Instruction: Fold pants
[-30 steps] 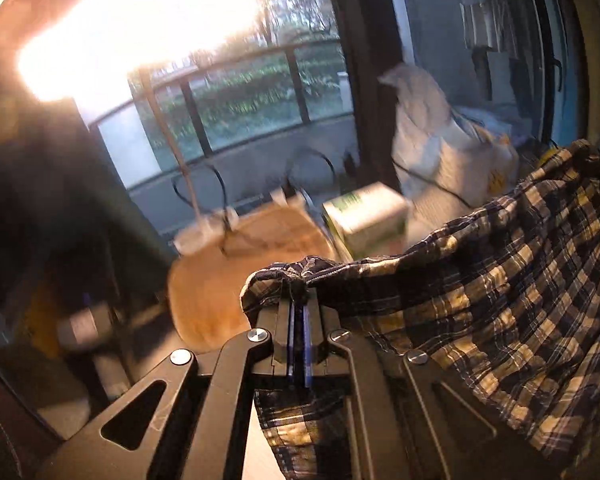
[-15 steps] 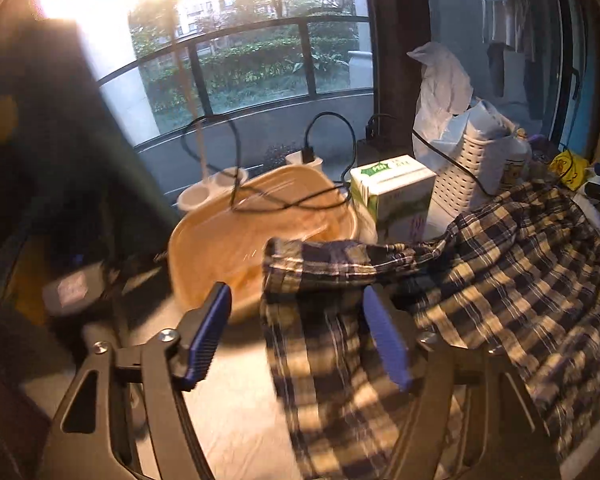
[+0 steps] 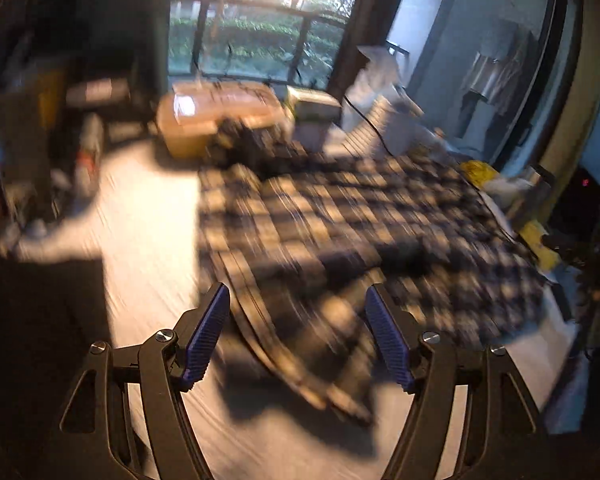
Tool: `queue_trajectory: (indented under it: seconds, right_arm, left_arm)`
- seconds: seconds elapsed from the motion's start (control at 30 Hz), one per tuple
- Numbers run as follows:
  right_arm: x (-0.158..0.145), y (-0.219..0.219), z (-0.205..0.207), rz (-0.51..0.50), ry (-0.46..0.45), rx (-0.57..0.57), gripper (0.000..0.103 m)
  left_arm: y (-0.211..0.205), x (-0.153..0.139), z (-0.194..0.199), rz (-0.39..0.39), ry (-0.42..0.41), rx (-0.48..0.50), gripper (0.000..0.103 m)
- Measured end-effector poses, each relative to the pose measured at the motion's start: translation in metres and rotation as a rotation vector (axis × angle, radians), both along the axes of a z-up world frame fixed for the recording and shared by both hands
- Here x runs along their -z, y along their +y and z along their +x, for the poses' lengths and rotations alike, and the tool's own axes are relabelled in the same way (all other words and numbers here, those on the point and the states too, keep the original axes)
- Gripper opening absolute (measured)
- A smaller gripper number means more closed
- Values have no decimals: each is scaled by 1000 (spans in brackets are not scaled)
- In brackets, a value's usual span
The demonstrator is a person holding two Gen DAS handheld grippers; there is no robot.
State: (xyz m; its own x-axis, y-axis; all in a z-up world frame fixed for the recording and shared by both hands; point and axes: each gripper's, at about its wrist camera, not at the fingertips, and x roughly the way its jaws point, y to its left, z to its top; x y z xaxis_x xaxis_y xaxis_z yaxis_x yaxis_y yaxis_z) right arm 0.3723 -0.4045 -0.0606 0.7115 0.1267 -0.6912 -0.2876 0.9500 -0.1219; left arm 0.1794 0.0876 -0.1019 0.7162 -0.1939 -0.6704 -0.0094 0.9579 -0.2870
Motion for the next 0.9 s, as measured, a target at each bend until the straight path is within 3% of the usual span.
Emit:
queue_trajectory:
  seconds: [0.1,0.33,0.37,0.53,0.6,0.63,0.67,0.9]
  right_arm:
    - [14,-15,-17,26,37,12,81]
    - [35,-11,-45,61,96,-83,79]
    - [39,-7,-47,49,102,-90,73]
    - [67,6,-49,2,152,-93,47]
    - [69,7,-50,4,152,-94,32]
    - [68,8,-50,4,147,-92,28]
    - [65,9,-51,1,137,-90,26]
    - [18,9,-60,-44,15,-98,25]
  left_arm:
    - [-18,16,-17,-19,39,33,75]
    - [-48,38,-20,42,122,66,75]
    - [-52,45,-17,76,147,61,75]
    - [-74,50,-13,246,115,76,72]
    - [-73,49,-12,269,103,68,30]
    - [-70,48,-11,261,108,69,19]
    - [-65,47,-10,248,116,67,1]
    - [-36,14,-33,182,76,47,0]
